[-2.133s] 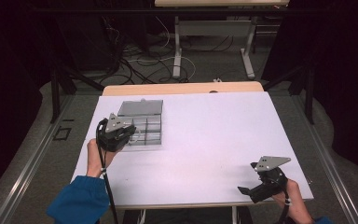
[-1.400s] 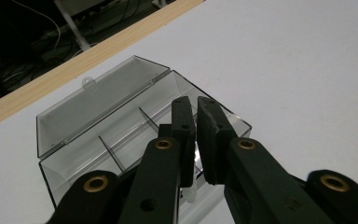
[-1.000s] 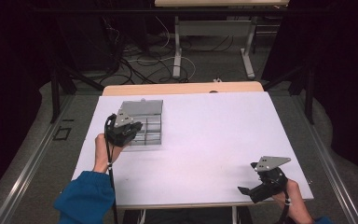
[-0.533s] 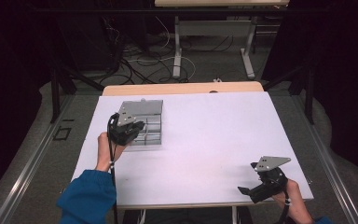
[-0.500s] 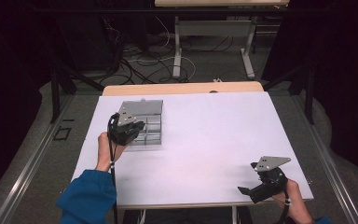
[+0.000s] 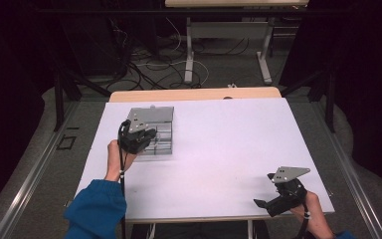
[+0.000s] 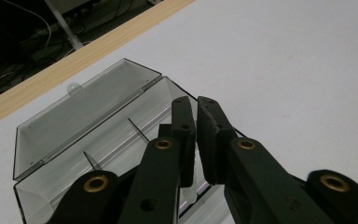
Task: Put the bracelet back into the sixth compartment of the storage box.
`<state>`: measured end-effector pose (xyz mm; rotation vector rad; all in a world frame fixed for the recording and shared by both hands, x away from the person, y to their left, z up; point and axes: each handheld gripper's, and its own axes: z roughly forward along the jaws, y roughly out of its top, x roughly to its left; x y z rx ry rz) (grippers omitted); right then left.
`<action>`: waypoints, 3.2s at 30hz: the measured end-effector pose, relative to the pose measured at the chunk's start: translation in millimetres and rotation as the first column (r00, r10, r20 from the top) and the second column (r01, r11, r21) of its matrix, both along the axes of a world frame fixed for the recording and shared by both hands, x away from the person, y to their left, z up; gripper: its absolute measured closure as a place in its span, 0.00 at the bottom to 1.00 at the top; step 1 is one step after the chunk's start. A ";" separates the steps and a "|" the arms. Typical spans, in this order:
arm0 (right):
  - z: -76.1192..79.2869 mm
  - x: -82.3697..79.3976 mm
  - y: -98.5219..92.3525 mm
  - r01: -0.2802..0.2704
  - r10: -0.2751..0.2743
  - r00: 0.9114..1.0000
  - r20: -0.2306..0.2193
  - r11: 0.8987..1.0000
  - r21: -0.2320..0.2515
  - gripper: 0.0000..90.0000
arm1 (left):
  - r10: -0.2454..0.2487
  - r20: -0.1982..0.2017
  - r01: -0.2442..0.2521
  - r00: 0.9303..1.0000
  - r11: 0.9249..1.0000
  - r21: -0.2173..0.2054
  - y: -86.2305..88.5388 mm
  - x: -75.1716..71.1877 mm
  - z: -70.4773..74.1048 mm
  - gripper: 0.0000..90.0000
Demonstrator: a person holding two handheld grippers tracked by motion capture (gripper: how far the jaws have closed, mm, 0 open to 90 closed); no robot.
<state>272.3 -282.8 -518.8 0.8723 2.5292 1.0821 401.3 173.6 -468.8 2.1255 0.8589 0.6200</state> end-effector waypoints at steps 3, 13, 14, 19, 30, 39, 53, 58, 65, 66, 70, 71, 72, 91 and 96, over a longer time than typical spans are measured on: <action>0.0 0.0 0.0 0.000 0.000 1.000 0.000 1.000 0.000 0.00 | 0.001 -0.003 -0.001 1.000 1.000 0.001 -1.3 1.8 -1.7 0.96; 0.0 0.0 0.0 -0.001 0.001 1.000 0.000 1.000 0.000 0.00 | -0.002 -0.026 0.002 1.000 1.000 -0.009 -5.1 7.8 -8.3 0.96; 0.5 -0.1 -0.2 -0.002 0.002 1.000 -0.004 1.000 -0.006 0.00 | -0.002 -0.027 0.002 1.000 1.000 -0.009 -5.2 8.4 -8.9 0.96; 0.1 -0.1 0.1 0.000 0.000 1.000 0.000 1.000 -0.001 0.00 | -0.005 -0.037 0.005 0.999 1.000 -0.010 -7.0 11.0 -12.3 0.96; 0.1 -0.1 -0.2 0.000 0.000 1.000 0.001 1.000 0.000 0.00 | 0.000 -0.055 0.001 0.999 1.000 0.013 -10.5 14.4 -20.3 0.96; 0.2 -0.2 -0.2 0.001 -0.001 1.000 0.001 1.000 0.000 0.00 | -0.014 -0.077 0.016 0.997 1.000 0.023 -13.2 16.1 -24.2 0.96; 0.2 -0.6 0.0 0.004 -0.004 1.000 -0.001 1.000 -0.001 0.00 | -0.017 -0.081 0.020 0.997 0.999 0.038 -20.7 16.9 -33.2 0.96; 0.4 -0.5 -0.1 0.004 -0.004 1.000 0.002 1.000 -0.006 0.00 | -0.019 -0.087 0.022 0.996 0.999 0.038 -21.4 17.0 -34.2 0.96; 0.3 -0.5 -0.1 -0.001 0.001 1.000 0.001 1.000 -0.002 0.00 | -0.027 -0.103 0.030 0.994 0.999 0.030 -24.0 17.0 -36.7 0.95; 0.3 -0.4 -0.2 -0.003 0.003 1.000 0.000 1.000 0.001 0.00 | -0.031 -0.103 0.035 0.994 0.999 0.034 -24.5 16.8 -36.9 0.95; 1.1 -0.4 -0.7 -0.010 0.010 1.000 -0.006 1.000 -0.008 0.00 | -0.039 -0.113 0.043 0.993 0.998 0.040 -27.6 16.1 -39.0 0.95; 1.2 -0.9 -0.5 -0.007 0.007 1.000 -0.008 1.000 -0.008 0.00 | -0.045 -0.126 0.050 0.991 0.998 0.039 -28.0 15.9 -38.9 0.95; 1.2 -0.9 -0.5 -0.007 0.007 1.000 -0.008 1.000 -0.008 0.00 | -0.042 -0.126 0.048 0.991 0.998 0.040 -28.8 15.5 -39.6 0.95; 1.5 -1.9 -0.3 -0.002 0.002 1.000 -0.013 1.000 -0.008 0.00 | -0.050 -0.151 0.055 0.987 0.998 0.032 -29.8 13.4 -38.3 0.83; 1.1 -2.3 -0.1 0.004 -0.004 1.000 -0.005 1.000 -0.006 0.00 | -0.024 -0.143 0.028 0.989 0.999 0.030 -27.4 8.2 -36.7 0.68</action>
